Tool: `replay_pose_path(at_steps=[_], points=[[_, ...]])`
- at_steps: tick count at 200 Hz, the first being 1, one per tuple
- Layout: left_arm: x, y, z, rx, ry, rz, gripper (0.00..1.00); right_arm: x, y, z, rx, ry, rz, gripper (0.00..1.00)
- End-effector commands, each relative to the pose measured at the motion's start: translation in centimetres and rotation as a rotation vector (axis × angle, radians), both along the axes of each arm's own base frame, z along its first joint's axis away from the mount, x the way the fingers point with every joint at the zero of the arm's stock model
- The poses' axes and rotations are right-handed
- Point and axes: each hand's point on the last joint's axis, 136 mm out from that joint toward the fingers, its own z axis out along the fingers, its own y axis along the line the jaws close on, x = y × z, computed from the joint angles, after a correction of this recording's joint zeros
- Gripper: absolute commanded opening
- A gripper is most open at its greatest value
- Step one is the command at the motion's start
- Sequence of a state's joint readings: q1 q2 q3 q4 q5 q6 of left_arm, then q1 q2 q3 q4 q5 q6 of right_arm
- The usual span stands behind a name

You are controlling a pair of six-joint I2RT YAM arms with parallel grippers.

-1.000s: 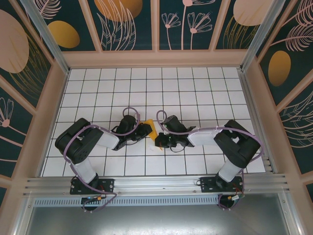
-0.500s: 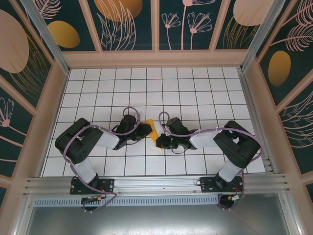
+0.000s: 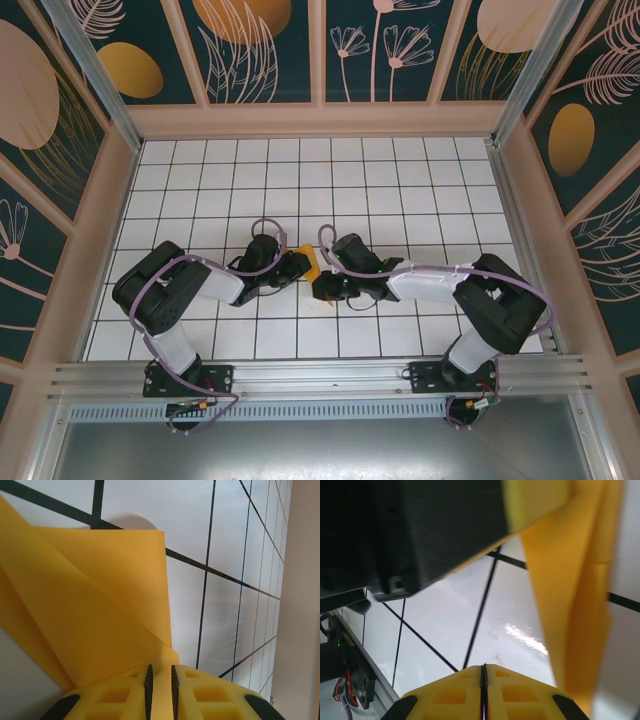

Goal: Fold a paper plane with a square sheet of paper (pick it up from the middle)
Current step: Fold the wing for the fifth time at the center of the table.

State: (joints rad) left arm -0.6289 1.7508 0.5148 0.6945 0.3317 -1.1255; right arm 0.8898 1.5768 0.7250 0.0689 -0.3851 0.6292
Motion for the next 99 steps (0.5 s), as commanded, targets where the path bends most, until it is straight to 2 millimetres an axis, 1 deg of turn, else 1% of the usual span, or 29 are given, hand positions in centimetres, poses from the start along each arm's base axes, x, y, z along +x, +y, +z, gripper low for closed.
replay_pose_path(at_steps=[1,25,52,99], points=[[-0.7,1.5,-2.8,0.110,0.053,0.019,0.22,-0.5,-0.7,-2.1,-0.110,0.004,0.028,0.11],[-0.7,1.5,-2.8,0.111,0.055,0.017,0.22,-0.1,-1.5,-3.3,-0.146,0.005,-0.010,0.11],[-0.7,1.5,-2.9,0.116,0.055,0.015,0.22,0.1,-2.4,-4.1,-0.126,0.034,-0.055,0.11],[-0.8,1.6,-3.1,0.119,0.058,0.016,0.22,-0.4,-3.2,-4.4,-0.041,0.080,-0.085,0.11]])
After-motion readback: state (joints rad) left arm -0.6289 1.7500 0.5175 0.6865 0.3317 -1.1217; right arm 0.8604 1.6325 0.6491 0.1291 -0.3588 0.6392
